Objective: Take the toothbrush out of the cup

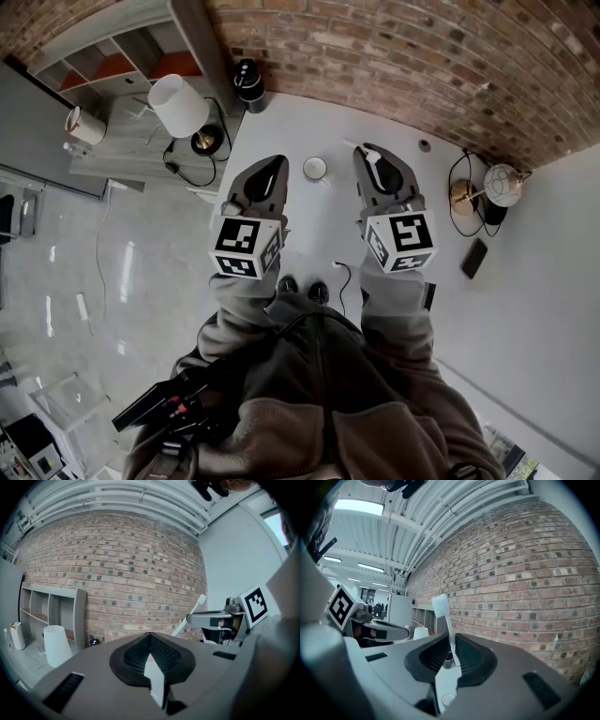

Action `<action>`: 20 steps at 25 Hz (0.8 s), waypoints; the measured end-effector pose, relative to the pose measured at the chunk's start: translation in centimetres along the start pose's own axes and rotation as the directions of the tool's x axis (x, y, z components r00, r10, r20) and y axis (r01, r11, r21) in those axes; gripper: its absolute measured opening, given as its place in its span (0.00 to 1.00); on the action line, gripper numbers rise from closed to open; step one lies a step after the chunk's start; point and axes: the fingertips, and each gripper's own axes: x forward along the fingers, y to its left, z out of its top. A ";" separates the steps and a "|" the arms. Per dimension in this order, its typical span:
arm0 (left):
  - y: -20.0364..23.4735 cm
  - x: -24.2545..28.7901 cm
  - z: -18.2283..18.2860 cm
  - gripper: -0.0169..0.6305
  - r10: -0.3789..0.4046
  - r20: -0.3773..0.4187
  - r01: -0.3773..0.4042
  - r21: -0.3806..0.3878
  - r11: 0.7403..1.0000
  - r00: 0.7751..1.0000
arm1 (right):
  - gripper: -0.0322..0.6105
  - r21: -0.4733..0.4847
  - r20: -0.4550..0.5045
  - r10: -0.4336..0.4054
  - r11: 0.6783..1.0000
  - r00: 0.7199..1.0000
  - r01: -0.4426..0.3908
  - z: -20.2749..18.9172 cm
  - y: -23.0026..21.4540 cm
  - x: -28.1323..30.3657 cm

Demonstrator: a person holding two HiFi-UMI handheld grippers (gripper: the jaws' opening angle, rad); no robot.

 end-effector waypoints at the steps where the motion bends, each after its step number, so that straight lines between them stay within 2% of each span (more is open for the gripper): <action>1: -0.3 -0.1 0.9 0.03 -0.004 0.016 0.004 0.007 1.000 1.000 | 0.12 -0.003 0.016 -0.004 1.000 1.000 0.004 0.8 0.0 -0.2; 6: -1.8 -0.9 3.9 0.03 -0.033 0.062 0.030 0.044 0.999 0.998 | 0.12 -0.009 0.075 -0.024 1.000 0.997 0.024 3.7 0.1 -1.6; 20: -1.0 -2.2 10.5 0.03 -0.043 0.187 0.020 0.123 0.992 0.981 | 0.12 -0.056 0.187 -0.014 0.998 0.982 0.025 9.3 1.5 -1.8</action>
